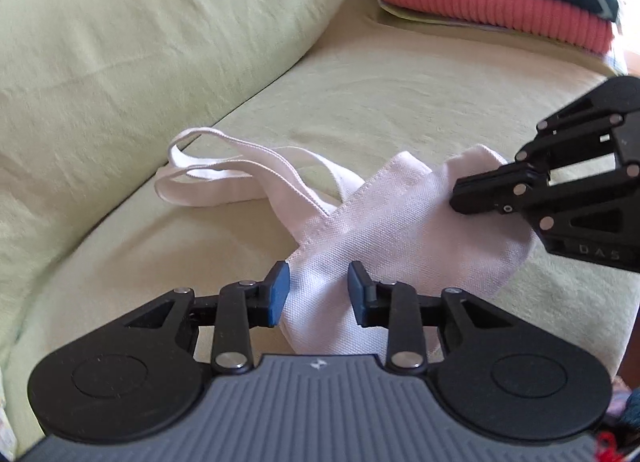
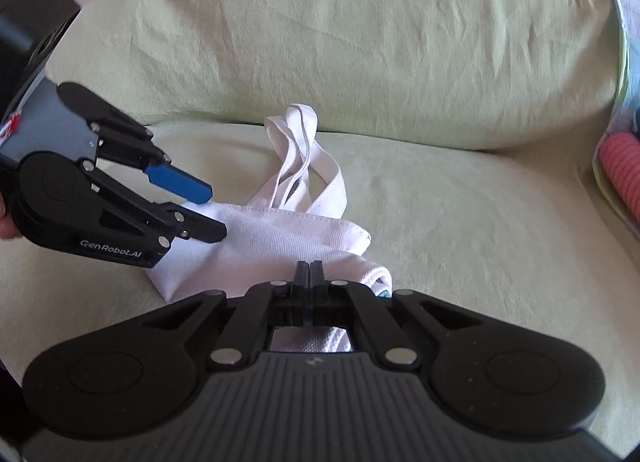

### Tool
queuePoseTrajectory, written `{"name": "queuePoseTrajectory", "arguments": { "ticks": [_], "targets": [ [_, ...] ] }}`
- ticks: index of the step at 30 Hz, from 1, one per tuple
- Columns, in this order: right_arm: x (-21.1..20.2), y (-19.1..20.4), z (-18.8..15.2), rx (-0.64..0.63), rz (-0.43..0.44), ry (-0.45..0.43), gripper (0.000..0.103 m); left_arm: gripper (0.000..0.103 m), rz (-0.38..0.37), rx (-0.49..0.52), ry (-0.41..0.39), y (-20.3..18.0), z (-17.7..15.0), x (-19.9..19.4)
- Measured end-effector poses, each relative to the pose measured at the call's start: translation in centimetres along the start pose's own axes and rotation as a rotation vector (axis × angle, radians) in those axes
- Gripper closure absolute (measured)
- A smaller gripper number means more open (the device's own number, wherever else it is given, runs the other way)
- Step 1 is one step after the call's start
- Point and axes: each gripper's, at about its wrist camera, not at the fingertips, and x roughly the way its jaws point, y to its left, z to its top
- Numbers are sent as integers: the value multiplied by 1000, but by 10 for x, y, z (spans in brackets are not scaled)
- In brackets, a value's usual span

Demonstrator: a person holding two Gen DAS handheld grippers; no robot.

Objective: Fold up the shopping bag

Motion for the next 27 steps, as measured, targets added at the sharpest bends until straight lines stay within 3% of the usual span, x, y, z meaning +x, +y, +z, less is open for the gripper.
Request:
{"name": "queuePoseTrajectory", "arguments": {
  "ticks": [2,6,11,21,27],
  "targets": [
    [0,-2,1,11,6,7,103,62,40,-29,26,-1,8,-11],
    [1,-7,2,64,24,17,103,60,3,-123,28,2,12,-32],
    [0,-11,4,108,47,34,103,59,25,-151,67,2,18,-25],
    [-1,-24,5,193,97,58,103,57,11,-126,93,-4,18,0],
    [-9,-8,14,130,27,66,99,57,10,-115,79,-5,14,3]
  ]
}}
